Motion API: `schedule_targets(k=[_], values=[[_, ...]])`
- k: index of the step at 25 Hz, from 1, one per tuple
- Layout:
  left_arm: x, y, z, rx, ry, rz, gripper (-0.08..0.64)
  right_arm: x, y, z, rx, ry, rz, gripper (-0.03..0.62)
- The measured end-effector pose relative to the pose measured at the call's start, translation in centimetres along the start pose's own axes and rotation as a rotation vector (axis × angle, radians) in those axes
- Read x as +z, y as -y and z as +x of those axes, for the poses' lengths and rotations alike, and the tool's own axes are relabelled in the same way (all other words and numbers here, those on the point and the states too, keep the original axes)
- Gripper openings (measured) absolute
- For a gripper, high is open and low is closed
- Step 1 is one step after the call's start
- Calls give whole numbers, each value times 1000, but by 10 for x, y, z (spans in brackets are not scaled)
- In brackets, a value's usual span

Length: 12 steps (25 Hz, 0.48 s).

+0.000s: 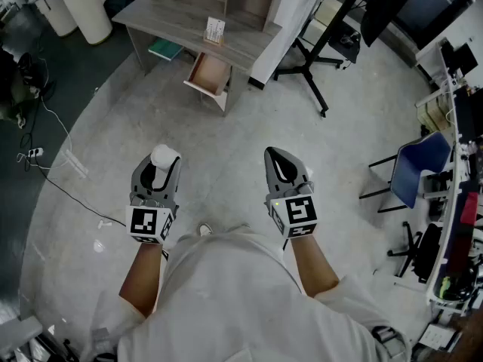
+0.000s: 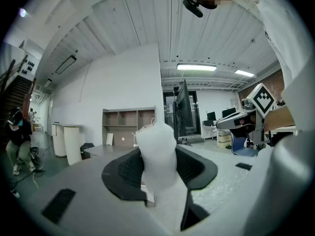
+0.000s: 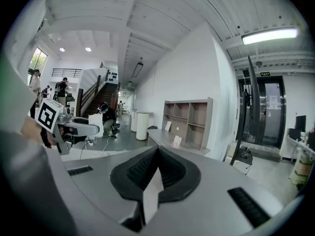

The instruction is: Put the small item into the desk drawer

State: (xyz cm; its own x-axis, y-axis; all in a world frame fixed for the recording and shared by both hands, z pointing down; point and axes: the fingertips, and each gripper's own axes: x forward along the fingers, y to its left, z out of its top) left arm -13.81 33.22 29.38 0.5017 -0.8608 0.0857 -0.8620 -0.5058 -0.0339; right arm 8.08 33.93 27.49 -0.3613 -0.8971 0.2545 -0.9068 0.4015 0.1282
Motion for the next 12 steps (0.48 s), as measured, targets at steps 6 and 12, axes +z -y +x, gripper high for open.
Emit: schedule_targets(k=[6, 12], values=[[0, 3, -3, 3, -2, -2, 184, 0, -4, -4, 28, 3, -4, -3], [-3, 2, -8, -12, -9, -9, 184, 4, -19, -2, 49, -6, -40, -3]])
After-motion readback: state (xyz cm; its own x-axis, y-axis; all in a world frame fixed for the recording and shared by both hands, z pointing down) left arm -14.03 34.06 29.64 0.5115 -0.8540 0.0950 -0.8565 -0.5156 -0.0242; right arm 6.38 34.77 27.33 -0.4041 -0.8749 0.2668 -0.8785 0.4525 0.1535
